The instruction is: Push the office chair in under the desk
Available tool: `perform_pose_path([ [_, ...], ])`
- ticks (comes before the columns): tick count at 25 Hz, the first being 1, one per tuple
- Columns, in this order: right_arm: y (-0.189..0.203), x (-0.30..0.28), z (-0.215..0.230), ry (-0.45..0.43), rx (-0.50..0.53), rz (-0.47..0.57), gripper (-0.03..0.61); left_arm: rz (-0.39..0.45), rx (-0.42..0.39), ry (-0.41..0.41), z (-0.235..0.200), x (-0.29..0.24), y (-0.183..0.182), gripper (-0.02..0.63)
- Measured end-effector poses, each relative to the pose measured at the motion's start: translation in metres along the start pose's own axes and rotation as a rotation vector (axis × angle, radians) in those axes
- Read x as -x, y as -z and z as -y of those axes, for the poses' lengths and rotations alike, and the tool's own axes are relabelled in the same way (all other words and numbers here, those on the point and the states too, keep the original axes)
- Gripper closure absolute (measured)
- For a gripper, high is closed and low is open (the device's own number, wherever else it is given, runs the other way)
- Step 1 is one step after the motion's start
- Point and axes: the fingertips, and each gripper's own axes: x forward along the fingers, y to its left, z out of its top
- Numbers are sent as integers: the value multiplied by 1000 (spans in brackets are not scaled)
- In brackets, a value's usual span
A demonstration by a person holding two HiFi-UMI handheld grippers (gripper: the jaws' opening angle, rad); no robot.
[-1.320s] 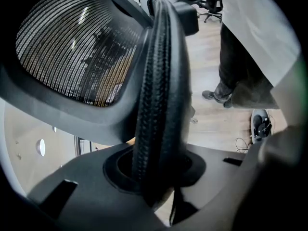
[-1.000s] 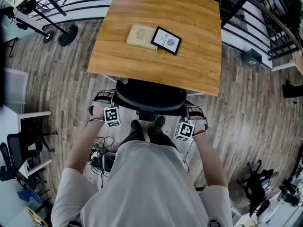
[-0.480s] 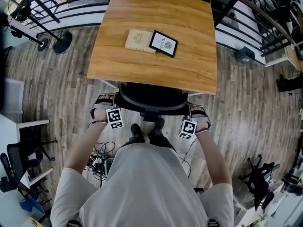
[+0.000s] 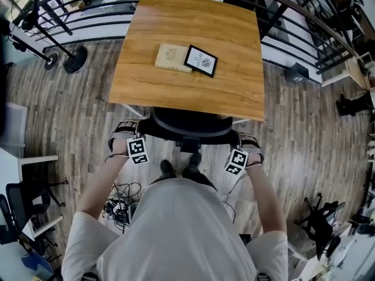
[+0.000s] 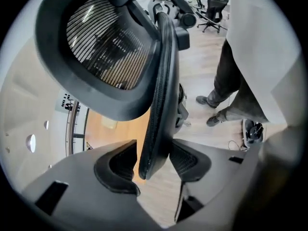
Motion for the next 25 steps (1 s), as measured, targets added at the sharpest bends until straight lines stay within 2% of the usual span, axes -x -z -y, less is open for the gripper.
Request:
perform_pose_path([
  [8,4,40,6,-54,-105,35,417,62,99,61,-1,32,1,405],
  [12,0,66,20,-61,-220,103,417,123,173,62,-16,55,-10,408],
  [14,-5,82,32,-50,-307,154,417,169,228,62,-26,69,-17,410],
  [19,-16,121,69,13,-492,272,417,327,424,59,-58,107,-36,423],
  [25,-22,164,109,90,-678,417,418,491,590,-6,-95,146,-55,440],
])
